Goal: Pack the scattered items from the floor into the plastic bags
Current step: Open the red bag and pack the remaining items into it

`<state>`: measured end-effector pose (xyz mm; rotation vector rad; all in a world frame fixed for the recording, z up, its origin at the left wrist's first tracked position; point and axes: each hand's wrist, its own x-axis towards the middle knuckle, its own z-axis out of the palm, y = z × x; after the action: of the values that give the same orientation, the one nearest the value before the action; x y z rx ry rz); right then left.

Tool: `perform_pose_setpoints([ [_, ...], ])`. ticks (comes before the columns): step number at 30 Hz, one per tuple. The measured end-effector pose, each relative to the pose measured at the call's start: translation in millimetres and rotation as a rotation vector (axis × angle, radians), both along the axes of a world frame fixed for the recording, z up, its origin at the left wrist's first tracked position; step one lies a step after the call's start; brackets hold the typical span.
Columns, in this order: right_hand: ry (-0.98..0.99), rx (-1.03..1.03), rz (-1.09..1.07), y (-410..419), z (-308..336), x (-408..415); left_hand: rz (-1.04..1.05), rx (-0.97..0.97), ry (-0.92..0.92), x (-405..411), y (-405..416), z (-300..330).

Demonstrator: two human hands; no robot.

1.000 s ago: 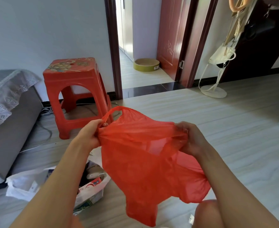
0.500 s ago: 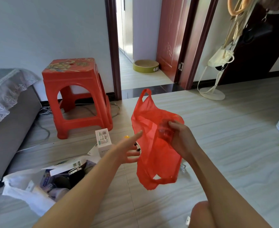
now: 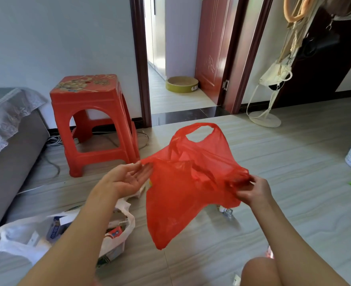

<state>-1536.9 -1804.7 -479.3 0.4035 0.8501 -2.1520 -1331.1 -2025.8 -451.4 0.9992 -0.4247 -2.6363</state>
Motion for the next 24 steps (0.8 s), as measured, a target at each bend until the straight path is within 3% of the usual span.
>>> perform_pose_setpoints([
  [5, -0.16, -0.052, -0.136, 16.9, -2.8, -6.0, 0.2, 0.195, 0.077, 23.1, -26.3, -14.3],
  [12, -0.242, -0.004, -0.131, 14.3, -14.2, -14.1, 0.073, 0.036, -0.085, 23.5, -15.9, -8.9],
  [15, -0.134, -0.019, -0.146, 18.3, -12.9, -9.0, 0.055, -0.004, -0.04, 23.9, -13.8, -8.0],
  [17, -0.168, 0.052, -0.175, 20.6, -10.6, -6.2, 0.049, -0.041, -0.021, 25.5, -12.4, -6.9],
  [21, -0.398, 0.109, -0.171, 13.7, -8.1, -6.5, 0.309, -0.018, -0.018, 26.8, -25.1, -15.0],
  [24, -0.354, 0.131, -0.099, 9.0, -6.0, -2.0, 0.511, 0.123, 0.119, 31.1, -37.4, -31.1],
])
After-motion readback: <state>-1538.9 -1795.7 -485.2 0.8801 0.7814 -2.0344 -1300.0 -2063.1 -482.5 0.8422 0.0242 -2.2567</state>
